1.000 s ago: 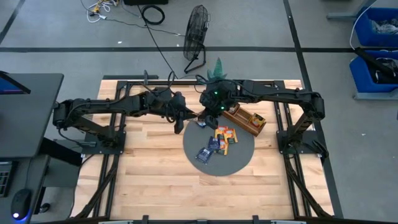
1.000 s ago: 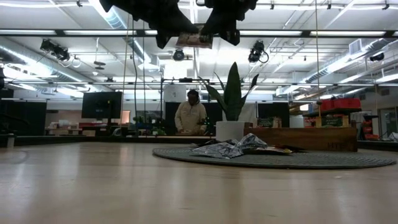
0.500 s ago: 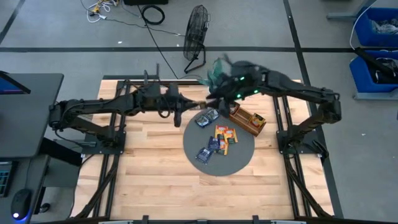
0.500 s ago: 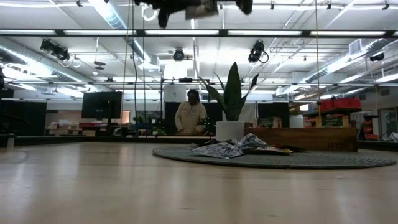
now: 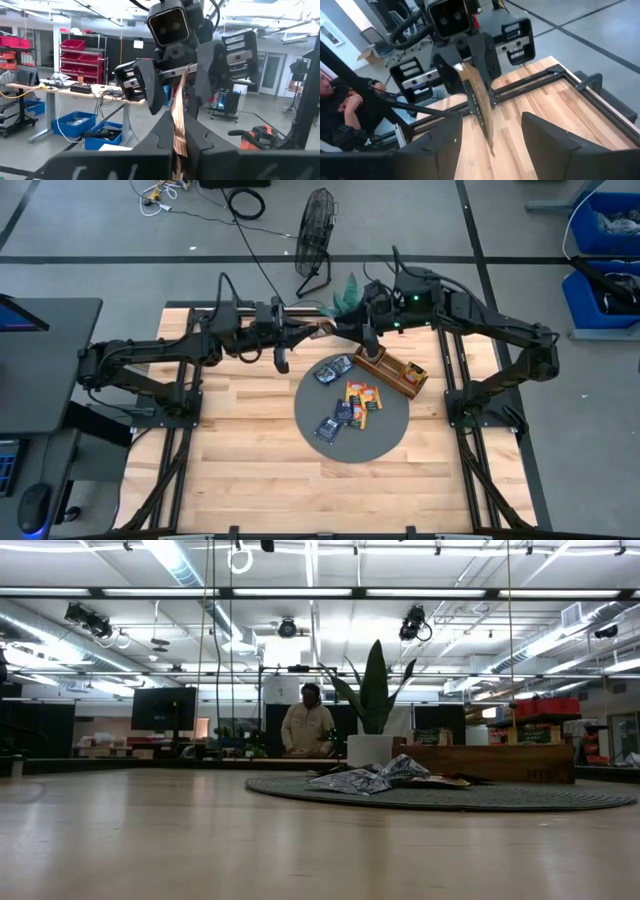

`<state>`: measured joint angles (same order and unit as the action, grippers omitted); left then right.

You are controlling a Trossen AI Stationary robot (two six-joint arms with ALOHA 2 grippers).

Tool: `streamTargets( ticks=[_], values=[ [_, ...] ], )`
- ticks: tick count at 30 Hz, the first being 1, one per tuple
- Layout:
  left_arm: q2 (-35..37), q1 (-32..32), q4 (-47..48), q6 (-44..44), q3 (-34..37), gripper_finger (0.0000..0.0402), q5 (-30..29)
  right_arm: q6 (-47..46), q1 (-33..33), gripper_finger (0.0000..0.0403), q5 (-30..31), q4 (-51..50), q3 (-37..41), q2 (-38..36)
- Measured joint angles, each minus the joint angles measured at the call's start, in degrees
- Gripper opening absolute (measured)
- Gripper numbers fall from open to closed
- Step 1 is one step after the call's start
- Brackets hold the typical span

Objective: Pick & Place Tea
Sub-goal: Put the brown tea tag into the wooden organizer

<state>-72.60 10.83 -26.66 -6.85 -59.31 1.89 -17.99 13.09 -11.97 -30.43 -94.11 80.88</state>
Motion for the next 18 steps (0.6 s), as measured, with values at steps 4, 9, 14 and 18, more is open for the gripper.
streamTargets(
  ticks=[4,9,14,18],
  values=[
    [-0.04,0.00,0.03,0.04,0.00,0.0014,-0.89,-0.68,0.02,0.0199,0.20,0.87,0.00,0.35],
    [-0.04,0.00,-0.02,0.48,0.00,0.0011,-1.27,-0.82,0.02,0.0188,0.00,1.53,0.00,1.13],
    [-0.04,0.16,0.02,0.66,0.00,0.0015,-2.31,1.81,-0.73,0.0157,-0.45,3.45,-0.04,2.45],
    [-0.04,0.39,0.09,0.66,0.00,0.0010,-2.21,2.62,-0.83,0.0074,-0.34,3.48,0.00,3.02]
  ],
)
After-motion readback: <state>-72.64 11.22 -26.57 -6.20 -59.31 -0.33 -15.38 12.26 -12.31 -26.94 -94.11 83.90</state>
